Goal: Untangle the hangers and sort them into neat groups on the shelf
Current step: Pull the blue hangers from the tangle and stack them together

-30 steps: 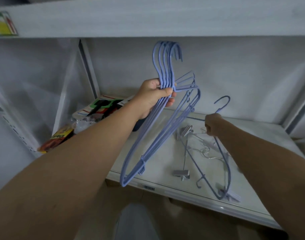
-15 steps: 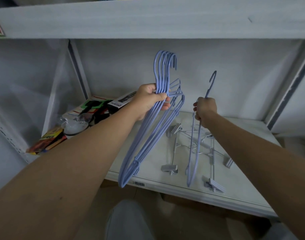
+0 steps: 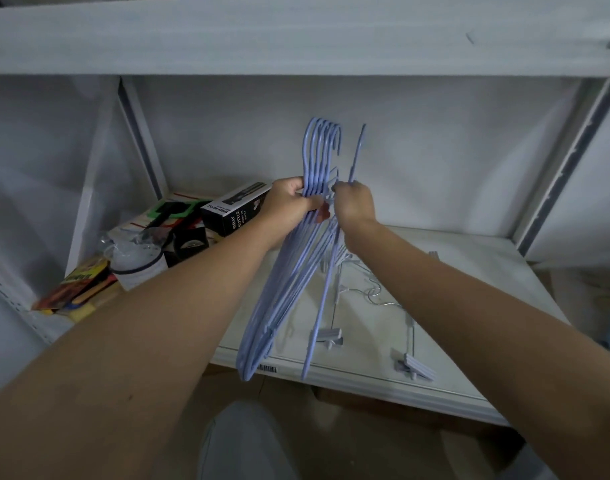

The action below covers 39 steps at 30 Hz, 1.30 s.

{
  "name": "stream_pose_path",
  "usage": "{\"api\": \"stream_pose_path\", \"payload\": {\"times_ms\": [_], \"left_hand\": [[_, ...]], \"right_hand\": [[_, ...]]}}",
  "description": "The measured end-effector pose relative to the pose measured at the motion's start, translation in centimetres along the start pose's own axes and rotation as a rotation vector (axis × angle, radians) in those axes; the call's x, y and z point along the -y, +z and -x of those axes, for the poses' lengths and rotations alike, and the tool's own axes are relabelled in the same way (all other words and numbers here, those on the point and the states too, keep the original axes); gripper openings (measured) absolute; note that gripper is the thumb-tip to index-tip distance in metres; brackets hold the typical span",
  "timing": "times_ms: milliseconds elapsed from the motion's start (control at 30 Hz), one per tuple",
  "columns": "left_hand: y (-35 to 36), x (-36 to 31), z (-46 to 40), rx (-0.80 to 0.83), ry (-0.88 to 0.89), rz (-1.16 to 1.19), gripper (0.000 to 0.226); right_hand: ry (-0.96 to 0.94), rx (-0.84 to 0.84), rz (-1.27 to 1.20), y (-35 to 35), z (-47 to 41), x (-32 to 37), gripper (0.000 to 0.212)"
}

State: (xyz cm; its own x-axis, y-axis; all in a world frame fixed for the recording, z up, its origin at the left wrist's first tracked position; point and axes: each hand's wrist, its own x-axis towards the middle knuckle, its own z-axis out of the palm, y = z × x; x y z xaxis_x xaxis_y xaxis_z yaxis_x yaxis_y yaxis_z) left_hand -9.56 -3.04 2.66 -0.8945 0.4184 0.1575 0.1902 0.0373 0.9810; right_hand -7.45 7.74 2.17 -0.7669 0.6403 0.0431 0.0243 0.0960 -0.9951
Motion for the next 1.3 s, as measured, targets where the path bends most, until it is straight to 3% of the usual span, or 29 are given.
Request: {"api": "stream_pose_path", "payload": {"times_ms": [67, 300, 500, 567, 633, 733, 833, 1000, 1067, 1167, 1300], "left_hand": [[0.5, 0.1, 0.1, -0.017, 0.002, -0.016, 0.023], [1.3, 0.2, -0.1, 0.027, -0.036, -0.116, 0.030], [2.0, 0.3, 0.0, 0.029, -0.054, -0.049, 0.023], [2.3, 0.3, -0.1, 0.066, -0.079, -0.028, 0.019], [2.5, 0.1, -0.3, 0.128, -0.086, -0.045, 0.015], [2.9, -0.4, -0.6, 0.270, -0.076, -0.093, 0.013], [3.7, -0.8, -0.8, 0.391, -0.112, -0.097, 0.010], [5.5, -0.6, -0.9, 0.487, -0.133, -0.183, 0.010], [6.3, -0.9, -0.8, 0.479, -0.109, -0.290, 0.015], [7.5, -1.0, -0.4, 0.423, 0.034, -0.641, 0.012], [8.4, 0.5, 0.6, 0.162, 0.330, -1.259, 0.027]], "right_hand": [[0.015, 0.040, -0.136, 0.7, 0.4, 0.0, 0.034], [0.158, 0.069, -0.450, 1.4, 1.3, -0.3, 0.036], [0.114, 0.153, -0.422, 0.0, 1.6, -0.3, 0.020], [0.060, 0.199, -0.326, -1.2, 1.2, -0.1, 0.030], [-0.030, 0.234, -0.202, -2.6, 0.7, 0.8, 0.036], [-0.166, 0.355, -0.114, -4.7, 0.3, 2.8, 0.029], [-0.166, 0.449, -0.164, -5.8, 0.5, 3.8, 0.012], [-0.212, 0.314, -0.168, -6.0, 0.9, 3.3, 0.026], [-0.219, 0.245, -0.144, -6.2, 1.0, 3.1, 0.029], [-0.213, 0.153, -0.092, -6.8, 0.7, 3.0, 0.027], [-0.200, 0.038, -0.023, -7.3, -0.4, 3.4, 0.021]]}}
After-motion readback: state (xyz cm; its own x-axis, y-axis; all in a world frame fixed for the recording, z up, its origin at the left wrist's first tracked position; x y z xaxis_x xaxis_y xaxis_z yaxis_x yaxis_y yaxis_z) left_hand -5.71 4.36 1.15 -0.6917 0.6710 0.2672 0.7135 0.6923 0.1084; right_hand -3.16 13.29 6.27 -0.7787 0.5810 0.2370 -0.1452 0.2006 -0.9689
